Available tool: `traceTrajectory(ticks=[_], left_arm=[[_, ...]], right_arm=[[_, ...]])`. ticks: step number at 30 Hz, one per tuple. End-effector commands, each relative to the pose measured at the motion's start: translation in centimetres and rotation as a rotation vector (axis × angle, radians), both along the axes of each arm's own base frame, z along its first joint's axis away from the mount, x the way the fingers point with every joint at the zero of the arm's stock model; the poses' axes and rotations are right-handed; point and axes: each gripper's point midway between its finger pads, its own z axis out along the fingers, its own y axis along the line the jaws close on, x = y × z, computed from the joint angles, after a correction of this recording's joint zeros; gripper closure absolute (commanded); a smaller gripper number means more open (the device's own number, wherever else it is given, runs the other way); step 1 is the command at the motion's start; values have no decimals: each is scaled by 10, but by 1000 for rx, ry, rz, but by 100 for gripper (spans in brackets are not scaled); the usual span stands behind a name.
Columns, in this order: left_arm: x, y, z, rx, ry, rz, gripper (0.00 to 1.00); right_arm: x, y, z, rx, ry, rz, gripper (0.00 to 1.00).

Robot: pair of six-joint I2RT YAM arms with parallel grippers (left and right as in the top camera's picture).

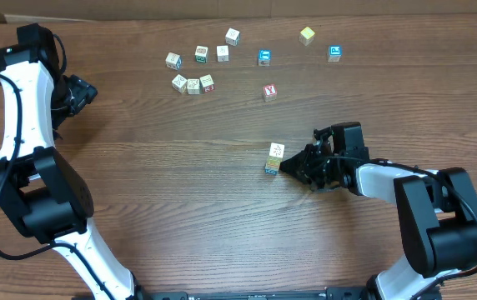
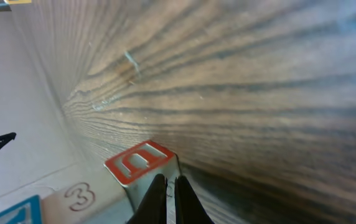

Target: Form a tower

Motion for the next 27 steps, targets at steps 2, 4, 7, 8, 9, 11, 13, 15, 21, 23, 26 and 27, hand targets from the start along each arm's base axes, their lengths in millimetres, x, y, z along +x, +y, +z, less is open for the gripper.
traceTrajectory(ticks=[2, 4, 7, 8, 9, 11, 13, 15, 21, 23, 26, 27], left_arm=[[4, -1, 3, 6, -8, -13, 0], [4, -1, 3, 6, -8, -13, 1], [4, -1, 3, 6, -8, -14, 1], [4, -1, 3, 6, -8, -14, 1], [4, -1, 3, 6, -8, -13, 0], [4, -1, 3, 6, -8, -14, 1], [4, -1, 3, 6, -8, -14, 0], [4, -1, 3, 6, -8, -13, 0], [4, -1, 3, 6, -8, -13, 0], [4, -1, 3, 6, -8, -14, 0], [4, -1, 3, 6, -8, -13, 0], [4, -1, 3, 6, -8, -13, 0]], right_arm=[[4, 1, 0, -4, -28, -3, 96], [4, 1, 0, -4, -29, -2, 96], [5, 2, 1, -1, -52, 13, 96], [6, 2, 2, -1, -53, 13, 96], [6, 2, 2, -1, -53, 13, 96], [5, 2, 1, -2, -51, 12, 96], [6, 2, 1, -7, -53, 9, 96], [7, 1, 1, -12, -58, 5, 96], [8, 1, 1, -11, -64, 6, 96], [10, 1, 2, -11, -77, 8, 96], [14, 2, 5, -7, -100, 7, 96], [15, 2, 6, -6, -105, 7, 96]])
